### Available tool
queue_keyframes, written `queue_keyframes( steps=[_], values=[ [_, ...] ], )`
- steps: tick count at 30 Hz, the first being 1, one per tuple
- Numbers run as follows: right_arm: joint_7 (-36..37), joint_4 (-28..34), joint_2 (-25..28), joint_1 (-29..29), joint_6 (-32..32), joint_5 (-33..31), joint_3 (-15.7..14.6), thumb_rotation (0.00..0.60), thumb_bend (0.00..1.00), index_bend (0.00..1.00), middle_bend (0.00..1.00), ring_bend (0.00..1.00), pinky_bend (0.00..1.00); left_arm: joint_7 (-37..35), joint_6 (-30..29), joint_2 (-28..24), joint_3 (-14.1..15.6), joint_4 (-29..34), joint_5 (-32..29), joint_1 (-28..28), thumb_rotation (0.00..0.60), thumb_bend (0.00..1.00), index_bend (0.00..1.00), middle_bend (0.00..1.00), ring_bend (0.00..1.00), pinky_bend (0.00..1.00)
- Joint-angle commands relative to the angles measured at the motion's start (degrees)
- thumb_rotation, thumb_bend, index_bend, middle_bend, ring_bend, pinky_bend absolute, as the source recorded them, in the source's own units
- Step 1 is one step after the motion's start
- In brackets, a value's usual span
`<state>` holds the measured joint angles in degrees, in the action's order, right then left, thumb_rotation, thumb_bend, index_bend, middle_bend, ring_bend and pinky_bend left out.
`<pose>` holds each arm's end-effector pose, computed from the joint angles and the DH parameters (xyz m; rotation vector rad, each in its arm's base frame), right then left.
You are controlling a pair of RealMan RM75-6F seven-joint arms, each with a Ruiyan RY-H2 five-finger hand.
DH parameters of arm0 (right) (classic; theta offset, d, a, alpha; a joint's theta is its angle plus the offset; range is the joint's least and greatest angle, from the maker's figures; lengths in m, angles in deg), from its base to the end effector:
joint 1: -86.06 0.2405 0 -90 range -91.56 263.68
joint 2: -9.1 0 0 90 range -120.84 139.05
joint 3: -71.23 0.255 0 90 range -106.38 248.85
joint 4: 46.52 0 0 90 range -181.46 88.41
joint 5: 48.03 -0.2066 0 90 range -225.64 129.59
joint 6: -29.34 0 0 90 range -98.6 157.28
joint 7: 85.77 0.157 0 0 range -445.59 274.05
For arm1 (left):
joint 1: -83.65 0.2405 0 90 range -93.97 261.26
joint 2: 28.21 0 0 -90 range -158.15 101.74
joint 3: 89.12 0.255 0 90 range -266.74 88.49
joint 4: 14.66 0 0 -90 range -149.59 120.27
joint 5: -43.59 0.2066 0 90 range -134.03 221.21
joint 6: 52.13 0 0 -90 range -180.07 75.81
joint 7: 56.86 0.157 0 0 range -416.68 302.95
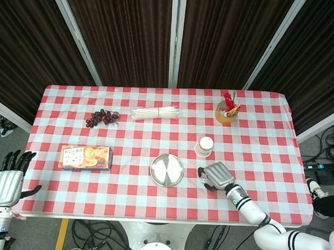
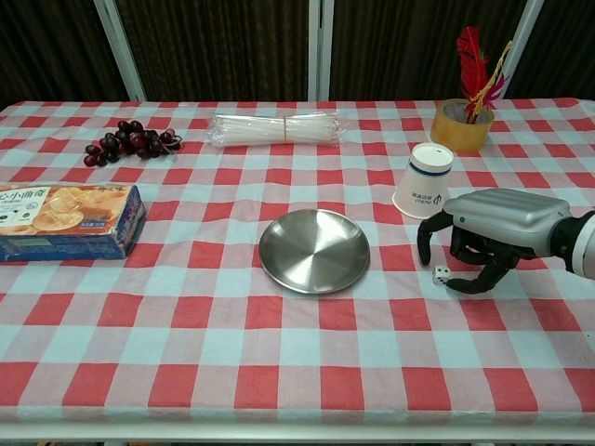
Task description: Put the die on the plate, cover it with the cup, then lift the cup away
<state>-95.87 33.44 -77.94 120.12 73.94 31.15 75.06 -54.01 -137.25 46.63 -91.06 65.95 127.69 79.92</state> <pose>-0.2146 -0.3005 -0.0440 2.1029 -1.0218 0.7113 -0.3394 0.1852 0.1190 -1.3688 -0.8906 -0.8122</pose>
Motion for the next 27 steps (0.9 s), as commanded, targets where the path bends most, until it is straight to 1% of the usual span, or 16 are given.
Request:
queue_keyframes(
  steps=[1, 4, 11, 14, 18, 22, 25, 27],
  values=[
    [0.04, -0.21, -0.1, 0.15, 0.0, -0.27, -0.27, 0.6, 0.24, 0.46, 0.91, 0.9, 0.96, 0.04, 0.05, 0.07, -0.01, -0.06, -0.03, -0.01, 0.6, 0.0, 0.14, 0.13, 0.02, 0.02],
    [0.38, -0.79, -0.56, 0.33, 0.15, -0.47, -0.52, 0.6, 0.25, 0.5, 0.91, 0.9, 0.96, 0.13, 0.24, 0.16, -0.01, -0.15, -0.1, -0.08, 0.6, 0.0, 0.14, 0.13, 0.02, 0.02],
    [1.82, -2.03, -1.8, 0.56, 1.84, 0.15, -0.62, 0.6, 0.33, 0.58, 0.92, 0.91, 0.97, -0.12, 0.31, 0.17, -0.11, -0.27, -0.27, -0.04, 0.6, 0.0, 0.14, 0.13, 0.02, 0.02],
    [4.78, -0.17, -1.0, 1.12, 2.87, 1.07, 0.36, 0.6, 0.33, 0.58, 0.92, 0.91, 0.97, -0.12, 0.27, 0.01, -0.12, -0.22, -0.26, -0.02, 0.6, 0.0, 0.14, 0.13, 0.02, 0.02],
    [7.79, 1.29, -0.94, 3.58, 1.84, 2.06, 2.07, 0.6, 0.33, 0.59, 0.92, 0.91, 0.97, -0.07, -0.06, -0.11, -0.16, -0.05, -0.14, 0.08, 0.6, 0.0, 0.14, 0.13, 0.02, 0.02],
    [8.22, -0.99, -4.36, 7.15, -0.71, 1.45, 4.02, 0.6, 0.33, 0.59, 0.92, 0.91, 0.97, 0.0, -0.04, -0.11, -0.1, -0.01, -0.36, 0.27, 0.6, 0.0, 0.14, 0.13, 0.02, 0.02],
    [7.48, -3.98, -7.78, 10.09, -3.26, 0.1, 5.31, 0.6, 0.33, 0.59, 0.92, 0.91, 0.97, 0.09, -0.17, -0.21, -0.04, 0.06, -0.52, 0.5, 0.6, 0.0, 0.14, 0.13, 0.02, 0.02],
    [6.26, -6.34, -10.27, 11.84, -4.48, -0.83, 5.93, 0.6, 0.33, 0.55, 0.92, 0.91, 0.97, 0.01, -0.25, -0.24, -0.07, 0.07, -0.81, 0.71, 0.6, 0.0, 0.14, 0.13, 0.02, 0.02]
  ],
)
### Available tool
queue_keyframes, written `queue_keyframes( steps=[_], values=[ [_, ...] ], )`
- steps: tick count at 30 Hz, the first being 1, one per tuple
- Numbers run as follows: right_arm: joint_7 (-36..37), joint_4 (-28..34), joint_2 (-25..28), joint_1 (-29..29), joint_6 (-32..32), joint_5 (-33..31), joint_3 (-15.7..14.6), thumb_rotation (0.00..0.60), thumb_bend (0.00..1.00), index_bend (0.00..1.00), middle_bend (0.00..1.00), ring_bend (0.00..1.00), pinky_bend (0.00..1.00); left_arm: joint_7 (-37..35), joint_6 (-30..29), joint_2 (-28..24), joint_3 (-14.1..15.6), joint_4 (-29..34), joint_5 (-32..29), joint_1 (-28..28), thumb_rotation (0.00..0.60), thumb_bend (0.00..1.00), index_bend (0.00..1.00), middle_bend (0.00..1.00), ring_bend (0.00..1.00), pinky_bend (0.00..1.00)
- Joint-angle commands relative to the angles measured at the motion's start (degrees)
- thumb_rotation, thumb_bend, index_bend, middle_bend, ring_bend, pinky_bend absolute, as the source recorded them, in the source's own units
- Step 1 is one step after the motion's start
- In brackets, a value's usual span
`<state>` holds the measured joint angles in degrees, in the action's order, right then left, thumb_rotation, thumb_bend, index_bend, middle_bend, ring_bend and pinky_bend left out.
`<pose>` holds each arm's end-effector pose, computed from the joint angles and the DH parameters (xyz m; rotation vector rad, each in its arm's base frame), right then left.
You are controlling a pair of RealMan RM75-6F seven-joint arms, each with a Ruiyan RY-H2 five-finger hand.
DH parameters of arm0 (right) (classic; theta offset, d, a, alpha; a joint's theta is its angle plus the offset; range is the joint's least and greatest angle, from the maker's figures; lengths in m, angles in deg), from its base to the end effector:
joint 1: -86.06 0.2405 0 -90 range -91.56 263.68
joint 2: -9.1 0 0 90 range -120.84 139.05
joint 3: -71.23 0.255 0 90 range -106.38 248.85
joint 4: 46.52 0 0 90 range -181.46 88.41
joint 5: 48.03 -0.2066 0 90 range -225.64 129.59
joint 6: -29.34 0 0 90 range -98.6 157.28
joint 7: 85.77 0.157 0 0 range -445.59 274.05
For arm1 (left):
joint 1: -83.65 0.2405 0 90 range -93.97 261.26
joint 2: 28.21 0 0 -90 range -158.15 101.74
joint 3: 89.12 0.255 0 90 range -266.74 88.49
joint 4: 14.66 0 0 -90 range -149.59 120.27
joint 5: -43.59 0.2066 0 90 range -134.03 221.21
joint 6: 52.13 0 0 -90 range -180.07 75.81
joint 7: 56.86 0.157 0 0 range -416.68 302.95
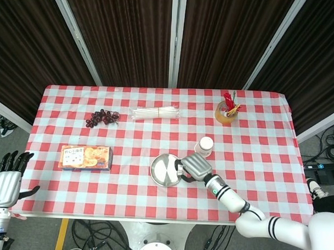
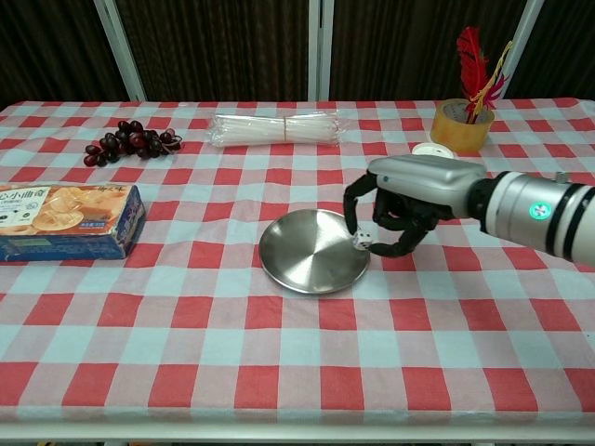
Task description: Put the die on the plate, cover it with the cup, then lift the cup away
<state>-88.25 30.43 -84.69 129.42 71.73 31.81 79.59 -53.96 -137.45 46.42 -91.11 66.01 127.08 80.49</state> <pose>-0.1353 -0.3315 -0.0733 2.1611 -1.0661 0.9380 -0.3427 0.1820 0.1215 -1.3525 -0.8950 -0.7992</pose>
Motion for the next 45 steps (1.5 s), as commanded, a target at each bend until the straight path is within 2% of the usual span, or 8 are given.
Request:
queue_keyframes(
  steps=[1, 8, 15, 19, 23, 26, 30, 45],
  values=[
    [-1.74, -4.26, -4.58, 3.14, -2.62, -1.89, 1.61, 0.6, 0.33, 0.54, 0.92, 0.91, 0.97, -0.01, -0.05, -0.03, -0.01, 0.0, -0.32, 0.23, 0.6, 0.0, 0.14, 0.13, 0.02, 0.02],
    [-6.62, -7.72, -8.41, 5.89, -4.38, -4.49, 1.37, 0.6, 0.32, 0.29, 0.92, 0.89, 0.95, -0.29, -0.03, 0.03, 0.09, -0.13, -0.67, 0.62, 0.6, 0.0, 0.14, 0.13, 0.02, 0.02],
    [-7.27, 1.69, -1.49, 2.36, 4.6, -2.78, 1.68, 0.6, 0.18, 0.01, 0.77, 0.77, 0.92, -0.75, -0.18, 0.19, -0.06, -0.56, -0.38, 0.56, 0.6, 0.0, 0.14, 0.13, 0.02, 0.02],
    [-0.51, 8.23, 5.03, -2.34, 13.09, -0.31, 2.63, 0.6, 0.16, 0.03, 0.61, 0.59, 0.8, -0.84, -0.07, 0.31, -0.04, -0.8, -0.18, 0.46, 0.6, 0.0, 0.14, 0.13, 0.02, 0.02],
    [2.96, 10.14, 10.83, -6.09, 17.38, -0.84, 2.82, 0.6, 0.15, 0.07, 0.43, 0.35, 0.5, -0.69, -0.05, 0.35, -0.13, -0.74, 0.15, 0.21, 0.6, 0.0, 0.14, 0.13, 0.02, 0.02],
    [6.69, 9.92, 13.7, -8.02, 16.46, -4.6, 3.05, 0.6, 0.15, 0.07, 0.28, 0.17, 0.28, -0.52, 0.18, 0.31, -0.19, -0.57, 0.2, 0.01, 0.6, 0.0, 0.14, 0.13, 0.02, 0.02],
    [13.86, 6.46, 14.03, -8.3, 11.56, -9.3, 3.64, 0.6, 0.15, 0.08, 0.18, 0.04, 0.14, -0.09, 0.45, 0.38, -0.22, -0.14, 0.36, -0.29, 0.6, 0.0, 0.14, 0.13, 0.02, 0.02],
    [36.32, -14.37, 2.28, -4.12, -2.57, -8.48, 4.17, 0.6, 0.15, 0.09, 0.15, 0.01, 0.11, 1.77, 0.52, -0.37, -0.15, 1.72, -0.18, -0.12, 0.6, 0.0, 0.14, 0.13, 0.02, 0.02]
  ],
)
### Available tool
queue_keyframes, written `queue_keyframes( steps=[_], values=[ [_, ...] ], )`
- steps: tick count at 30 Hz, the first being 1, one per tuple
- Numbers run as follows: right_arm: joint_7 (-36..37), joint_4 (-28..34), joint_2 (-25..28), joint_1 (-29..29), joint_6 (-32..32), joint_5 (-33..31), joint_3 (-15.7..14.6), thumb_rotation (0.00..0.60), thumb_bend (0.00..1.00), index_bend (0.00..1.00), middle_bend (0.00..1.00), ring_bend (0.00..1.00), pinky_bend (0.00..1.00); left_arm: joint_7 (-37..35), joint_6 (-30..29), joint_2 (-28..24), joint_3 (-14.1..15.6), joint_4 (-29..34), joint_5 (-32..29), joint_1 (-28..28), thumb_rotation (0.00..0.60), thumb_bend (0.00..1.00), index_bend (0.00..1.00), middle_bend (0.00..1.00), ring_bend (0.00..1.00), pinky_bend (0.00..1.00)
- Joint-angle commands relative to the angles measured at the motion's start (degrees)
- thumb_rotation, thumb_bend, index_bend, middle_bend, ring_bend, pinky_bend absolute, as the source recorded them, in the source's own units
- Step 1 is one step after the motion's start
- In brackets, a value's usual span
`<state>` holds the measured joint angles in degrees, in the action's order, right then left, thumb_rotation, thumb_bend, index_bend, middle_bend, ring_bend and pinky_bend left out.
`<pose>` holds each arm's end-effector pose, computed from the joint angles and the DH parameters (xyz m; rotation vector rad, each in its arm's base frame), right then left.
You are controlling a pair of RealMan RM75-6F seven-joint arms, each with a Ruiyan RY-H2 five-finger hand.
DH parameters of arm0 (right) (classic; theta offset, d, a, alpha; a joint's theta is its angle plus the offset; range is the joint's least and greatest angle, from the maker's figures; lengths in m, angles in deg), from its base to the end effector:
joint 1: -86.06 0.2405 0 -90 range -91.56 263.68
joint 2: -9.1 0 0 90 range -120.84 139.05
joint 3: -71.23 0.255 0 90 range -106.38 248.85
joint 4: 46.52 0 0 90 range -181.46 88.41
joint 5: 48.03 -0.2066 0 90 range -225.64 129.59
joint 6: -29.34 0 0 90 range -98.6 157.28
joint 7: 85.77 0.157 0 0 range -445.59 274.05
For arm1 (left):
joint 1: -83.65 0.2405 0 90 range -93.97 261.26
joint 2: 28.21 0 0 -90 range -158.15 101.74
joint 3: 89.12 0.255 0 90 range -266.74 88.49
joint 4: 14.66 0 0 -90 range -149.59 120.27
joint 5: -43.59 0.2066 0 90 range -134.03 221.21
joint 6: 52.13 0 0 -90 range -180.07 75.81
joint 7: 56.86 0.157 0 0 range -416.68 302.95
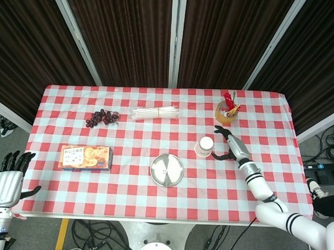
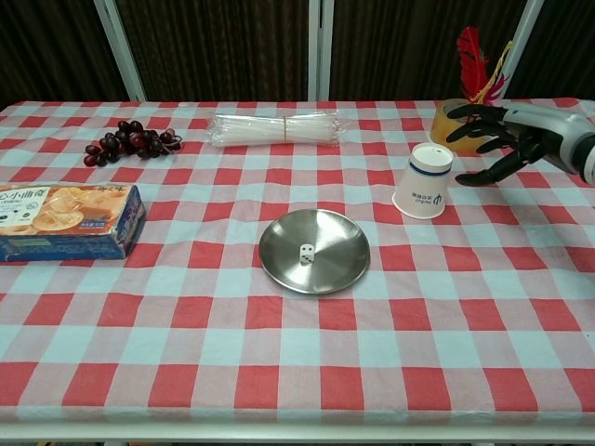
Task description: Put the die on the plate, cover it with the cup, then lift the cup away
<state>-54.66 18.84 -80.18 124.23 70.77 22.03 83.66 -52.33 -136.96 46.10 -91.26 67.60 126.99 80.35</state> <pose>-0.2384 -0.3854 -0.0066 1.4570 -1.6651 1.0889 -0.3382 0.1831 0.1198 -1.3609 -0.8954 -0.7916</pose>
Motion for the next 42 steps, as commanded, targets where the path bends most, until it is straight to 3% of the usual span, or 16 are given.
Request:
queue_keyframes(
  steps=[1, 9, 15, 18, 23, 28, 42],
  values=[
    [3.64, -3.48, -2.72, 1.31, -1.99, 1.52, 0.18, 0.6, 0.15, 0.1, 0.15, 0.01, 0.1, 0.2, 0.03, -0.09, -0.02, 0.2, -0.12, 0.03, 0.6, 0.0, 0.14, 0.13, 0.02, 0.02],
    [8.73, -7.36, -5.14, 2.68, -3.14, 4.17, 0.07, 0.6, 0.15, 0.15, 0.17, 0.02, 0.1, 0.46, 0.1, -0.23, -0.01, 0.51, -0.35, 0.11, 0.6, 0.0, 0.14, 0.13, 0.02, 0.02],
    [9.44, -9.36, -6.76, 2.97, -2.06, 4.04, 0.77, 0.6, 0.25, 0.44, 0.25, 0.06, 0.1, 0.47, 0.13, -0.27, -0.03, 0.55, -0.47, 0.14, 0.6, 0.0, 0.14, 0.13, 0.02, 0.02],
    [9.59, -7.01, -5.72, 2.33, 0.29, 5.42, 0.58, 0.6, 0.28, 0.55, 0.29, 0.07, 0.1, 0.49, 0.02, -0.35, -0.03, 0.61, -0.45, 0.2, 0.6, 0.0, 0.14, 0.13, 0.02, 0.02],
    [11.01, 2.47, -1.18, 1.51, 5.45, 11.95, -1.53, 0.6, 0.28, 0.57, 0.3, 0.08, 0.1, 0.76, 0.18, -0.56, 0.02, 0.82, -0.42, 0.12, 0.6, 0.0, 0.14, 0.13, 0.02, 0.02],
    [9.29, 8.32, -0.09, 3.42, 5.99, 17.2, -4.19, 0.6, 0.28, 0.57, 0.3, 0.08, 0.1, 1.05, -0.27, -0.66, 0.05, 1.23, -0.2, 0.27, 0.6, 0.0, 0.14, 0.13, 0.02, 0.02],
    [2.39, 4.11, -8.54, 7.84, 3.84, 16.96, -5.83, 0.6, 0.28, 0.58, 0.3, 0.08, 0.09, 0.31, -0.48, -0.41, 0.29, 0.71, -0.69, 0.98, 0.6, 0.0, 0.14, 0.13, 0.02, 0.02]
  ],
)
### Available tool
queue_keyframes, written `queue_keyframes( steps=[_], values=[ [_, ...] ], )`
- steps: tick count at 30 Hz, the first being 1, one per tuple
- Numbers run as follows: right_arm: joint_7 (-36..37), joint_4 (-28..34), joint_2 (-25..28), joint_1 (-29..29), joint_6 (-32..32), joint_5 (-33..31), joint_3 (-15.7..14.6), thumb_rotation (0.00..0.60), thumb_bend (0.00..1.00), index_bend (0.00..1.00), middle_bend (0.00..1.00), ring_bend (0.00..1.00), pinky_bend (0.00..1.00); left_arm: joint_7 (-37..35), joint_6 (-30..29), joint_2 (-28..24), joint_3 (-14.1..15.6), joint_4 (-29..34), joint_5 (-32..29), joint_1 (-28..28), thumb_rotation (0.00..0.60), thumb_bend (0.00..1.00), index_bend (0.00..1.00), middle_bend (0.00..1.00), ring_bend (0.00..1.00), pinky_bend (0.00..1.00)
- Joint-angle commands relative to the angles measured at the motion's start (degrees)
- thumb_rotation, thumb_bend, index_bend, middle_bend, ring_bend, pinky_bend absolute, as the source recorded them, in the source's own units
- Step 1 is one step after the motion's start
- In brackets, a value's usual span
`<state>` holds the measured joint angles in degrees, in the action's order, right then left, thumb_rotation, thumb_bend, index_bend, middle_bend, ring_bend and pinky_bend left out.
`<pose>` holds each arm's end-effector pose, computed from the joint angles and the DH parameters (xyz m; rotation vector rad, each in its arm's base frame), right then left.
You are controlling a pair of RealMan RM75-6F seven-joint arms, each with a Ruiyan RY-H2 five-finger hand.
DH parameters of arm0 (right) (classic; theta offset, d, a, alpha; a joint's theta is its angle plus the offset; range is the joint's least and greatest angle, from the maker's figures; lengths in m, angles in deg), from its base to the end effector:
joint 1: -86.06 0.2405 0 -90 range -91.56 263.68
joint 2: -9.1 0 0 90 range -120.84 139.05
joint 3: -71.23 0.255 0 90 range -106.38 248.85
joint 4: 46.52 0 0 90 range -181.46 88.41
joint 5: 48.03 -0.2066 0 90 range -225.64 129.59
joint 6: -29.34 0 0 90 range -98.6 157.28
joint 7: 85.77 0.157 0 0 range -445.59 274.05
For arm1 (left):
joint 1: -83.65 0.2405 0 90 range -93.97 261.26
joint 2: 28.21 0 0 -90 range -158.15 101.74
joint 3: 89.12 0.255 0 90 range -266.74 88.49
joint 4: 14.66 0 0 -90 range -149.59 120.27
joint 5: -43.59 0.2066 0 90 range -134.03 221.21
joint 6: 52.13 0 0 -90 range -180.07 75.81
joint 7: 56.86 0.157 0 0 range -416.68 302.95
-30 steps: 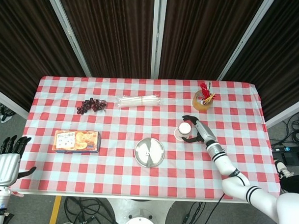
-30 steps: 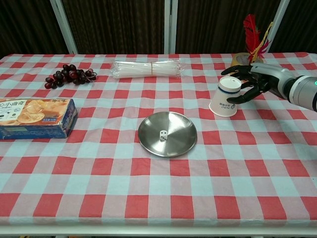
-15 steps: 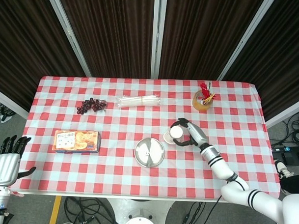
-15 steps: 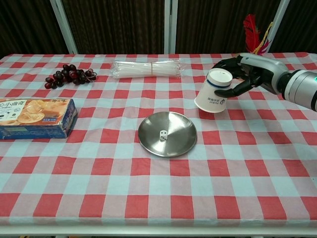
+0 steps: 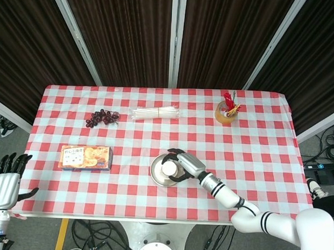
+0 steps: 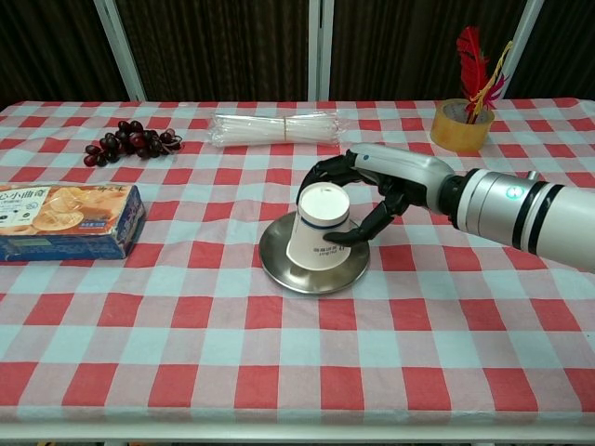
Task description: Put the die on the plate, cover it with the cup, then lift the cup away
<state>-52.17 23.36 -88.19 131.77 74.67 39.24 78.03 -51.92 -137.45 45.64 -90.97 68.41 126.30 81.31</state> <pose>-0.1264 -0.3383 -0.0846 1.9989 -1.5873 1.2164 -0.3409 0.1761 0.1223 -1.3416 -0.9066 -0.7735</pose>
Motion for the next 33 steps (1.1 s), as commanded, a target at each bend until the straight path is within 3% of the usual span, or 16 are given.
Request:
queue_keyframes(
  steps=[1, 6, 13, 21, 28, 33],
  values=[
    [-0.08, -0.62, -0.77, 0.4, -0.03, -0.3, -0.26, 0.6, 0.28, 0.58, 0.3, 0.08, 0.09, -0.15, 0.02, 0.07, -0.02, -0.15, -0.01, 0.01, 0.6, 0.0, 0.14, 0.13, 0.02, 0.02],
    [-0.67, -2.82, -2.2, 1.07, -0.56, -1.14, -0.38, 0.6, 0.28, 0.58, 0.3, 0.08, 0.09, -0.29, 0.23, 0.1, -0.06, -0.36, -0.01, -0.08, 0.6, 0.0, 0.14, 0.13, 0.02, 0.02],
    [0.23, -8.37, -5.23, 1.57, -0.49, -4.33, 1.85, 0.6, 0.28, 0.58, 0.29, 0.08, 0.09, -0.6, 0.25, 0.14, -0.01, -0.5, -0.34, 0.2, 0.6, 0.0, 0.14, 0.13, 0.02, 0.02],
    [5.97, -4.41, -2.63, 2.11, -0.42, -0.16, -1.5, 0.6, 0.28, 0.57, 0.3, 0.08, 0.08, -0.53, 0.12, 0.15, 0.01, -0.52, -0.16, 0.28, 0.6, 0.0, 0.14, 0.13, 0.02, 0.02],
    [4.73, -8.92, -5.0, 2.64, -1.27, -3.47, 0.51, 0.6, 0.29, 0.57, 0.29, 0.08, 0.08, -0.66, -0.03, 0.11, 0.01, -0.57, -0.38, 0.56, 0.6, 0.0, 0.14, 0.13, 0.02, 0.02],
    [8.16, -4.2, -2.23, 2.45, -0.22, 0.51, -2.68, 0.6, 0.29, 0.56, 0.3, 0.08, 0.07, -0.62, 0.18, 0.25, -0.01, -0.74, -0.39, 0.48, 0.6, 0.0, 0.14, 0.13, 0.02, 0.02]
  ],
)
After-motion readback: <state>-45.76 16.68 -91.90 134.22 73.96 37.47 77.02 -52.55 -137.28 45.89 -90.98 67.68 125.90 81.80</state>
